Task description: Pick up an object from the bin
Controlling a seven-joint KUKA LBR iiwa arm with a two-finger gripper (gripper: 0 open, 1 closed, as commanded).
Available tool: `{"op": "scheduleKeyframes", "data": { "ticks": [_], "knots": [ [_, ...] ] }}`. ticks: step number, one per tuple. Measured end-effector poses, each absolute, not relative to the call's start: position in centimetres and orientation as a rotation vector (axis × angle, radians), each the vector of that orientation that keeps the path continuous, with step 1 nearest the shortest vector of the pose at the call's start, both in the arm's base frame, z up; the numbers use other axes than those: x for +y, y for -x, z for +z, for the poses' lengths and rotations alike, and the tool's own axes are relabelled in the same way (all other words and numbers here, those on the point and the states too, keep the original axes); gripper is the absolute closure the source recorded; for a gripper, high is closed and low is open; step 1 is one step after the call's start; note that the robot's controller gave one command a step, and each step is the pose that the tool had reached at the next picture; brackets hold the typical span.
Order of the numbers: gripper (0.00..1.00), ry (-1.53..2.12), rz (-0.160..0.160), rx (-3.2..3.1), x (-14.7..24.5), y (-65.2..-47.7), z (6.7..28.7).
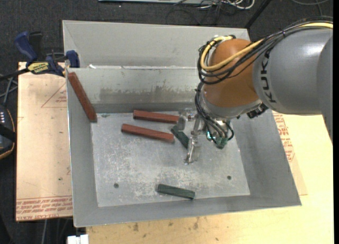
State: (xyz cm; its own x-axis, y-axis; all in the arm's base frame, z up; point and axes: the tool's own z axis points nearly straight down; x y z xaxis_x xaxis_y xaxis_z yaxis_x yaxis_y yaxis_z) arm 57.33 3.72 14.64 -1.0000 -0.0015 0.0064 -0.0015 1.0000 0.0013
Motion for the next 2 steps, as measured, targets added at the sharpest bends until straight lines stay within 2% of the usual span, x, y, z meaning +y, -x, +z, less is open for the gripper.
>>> {"op": "scheduleKeyframes", "data": {
  "ticks": [2],
  "knots": [
    [0.0, -0.005, -0.003, -3.145, 3.72, -57.75, 14.85]
  ]
}}
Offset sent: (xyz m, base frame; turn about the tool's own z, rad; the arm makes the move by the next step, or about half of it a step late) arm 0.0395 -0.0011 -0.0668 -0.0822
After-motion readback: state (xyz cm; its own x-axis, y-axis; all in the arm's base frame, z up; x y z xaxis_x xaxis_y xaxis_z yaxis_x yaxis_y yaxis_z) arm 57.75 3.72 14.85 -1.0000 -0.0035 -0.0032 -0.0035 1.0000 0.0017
